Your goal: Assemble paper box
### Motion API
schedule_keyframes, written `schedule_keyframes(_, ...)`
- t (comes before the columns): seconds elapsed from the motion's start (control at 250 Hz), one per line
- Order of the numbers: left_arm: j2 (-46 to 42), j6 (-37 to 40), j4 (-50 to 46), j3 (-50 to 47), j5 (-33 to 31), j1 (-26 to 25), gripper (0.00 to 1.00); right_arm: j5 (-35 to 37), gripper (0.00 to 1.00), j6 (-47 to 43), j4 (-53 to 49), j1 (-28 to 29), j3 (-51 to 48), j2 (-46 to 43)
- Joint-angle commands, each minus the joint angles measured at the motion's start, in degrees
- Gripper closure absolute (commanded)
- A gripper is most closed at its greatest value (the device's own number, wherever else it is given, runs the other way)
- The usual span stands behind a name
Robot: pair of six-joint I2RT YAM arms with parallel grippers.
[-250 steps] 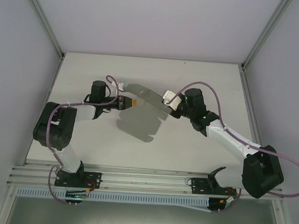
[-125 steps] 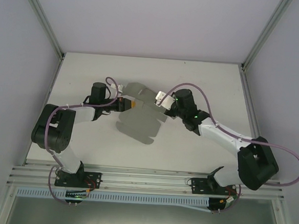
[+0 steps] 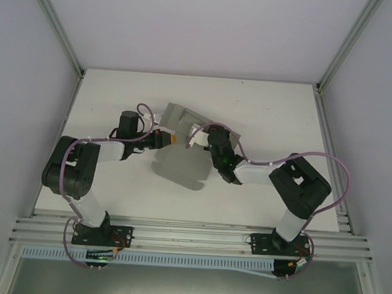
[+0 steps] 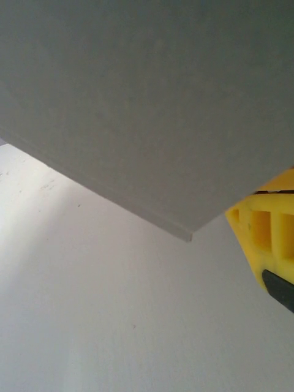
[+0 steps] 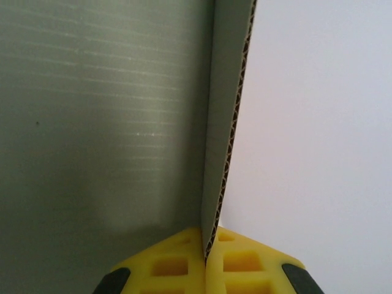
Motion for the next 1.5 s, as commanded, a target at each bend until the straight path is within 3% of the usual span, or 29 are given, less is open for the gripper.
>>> schedule_keyframes(0.0, -0.2, 1.17, 4.22, 1.3, 5.63, -2.24, 0.85, -6.21, 1.0, -0.68, -0.55, 2.47, -0.89, -2.41)
schedule_keyframes(0.048, -0.37, 1.91, 2.75, 1.31, 4.53, -2.24, 0.74, -6.83, 1.0, -0.57, -2.19, 2.35, -1.28, -3.64)
schedule_keyframes(0.088, -0.72, 2.36, 1.24, 1.38, 3.26, -2.25, 0.55, -7.16, 1.0, -0.46, -4.03, 2.14, -1.4, -4.53)
schedule_keyframes(0.148, -1.53, 3.46, -1.92, 1.37, -0.13, -2.23, 0.44, -7.84, 1.0, -1.02, -6.38, 1.81, -1.99, -5.76)
schedule_keyframes(0.232, -2.76, 4.95, -6.55, 1.35, -6.06, -2.23, 0.04, -9.03, 1.0, -1.82, -7.38, 1.38, -3.28, -6.71)
schedule_keyframes(0.244, -2.93, 5.24, -7.28, 1.42, -6.75, -2.23, 0.02, -9.12, 1.0, -1.89, -7.24, 1.22, -3.41, -6.76)
schedule_keyframes(0.428, -6.23, 7.67, -21.38, 3.13, -21.55, -2.17, 0.01, -6.42, 1.0, -4.51, -4.38, 0.19, -4.41, -3.97)
schedule_keyframes(0.536, -9.57, 7.59, -26.07, 2.8, -28.25, -2.19, 0.01, -3.55, 1.0, -9.47, 5.18, 0.24, -5.8, -0.17)
schedule_keyframes(0.759, -12.77, 8.67, -35.46, 8.21, -37.81, 0.72, 0.01, -1.18, 1.0, -10.68, 15.18, 0.78, -7.93, 3.89)
schedule_keyframes(0.903, -11.48, 7.15, -33.68, 10.09, -40.98, 4.7, 0.01, 0.02, 1.0, -11.65, 17.76, 1.39, -9.02, 4.59)
schedule_keyframes(1.023, -6.86, 7.07, -32.1, 12.96, -37.95, 5.74, 0.02, 0.38, 1.0, -12.27, 20.18, 2.17, -10.21, 4.13)
schedule_keyframes(1.135, -1.77, 9.02, -27.69, 14.46, -30.32, 5.66, 0.02, -0.55, 1.0, -9.51, 16.45, 2.4, -9.8, 2.48)
schedule_keyframes(1.219, -0.02, 10.07, -21.55, 13.38, -19.74, 5.63, 0.02, -1.27, 1.0, -7.88, 15.2, 2.61, -9.52, 1.73)
schedule_keyframes(1.323, 1.81, 11.73, -12.02, 10.41, -6.18, 5.09, 0.09, -1.11, 1.0, -7.39, 14.78, 2.86, -9.1, 1.45)
schedule_keyframes(1.495, 2.56, 15.39, -11.05, 8.82, -3.4, 2.22, 0.18, -1.38, 1.0, -7.36, 13.91, 2.92, -8.24, 1.06)
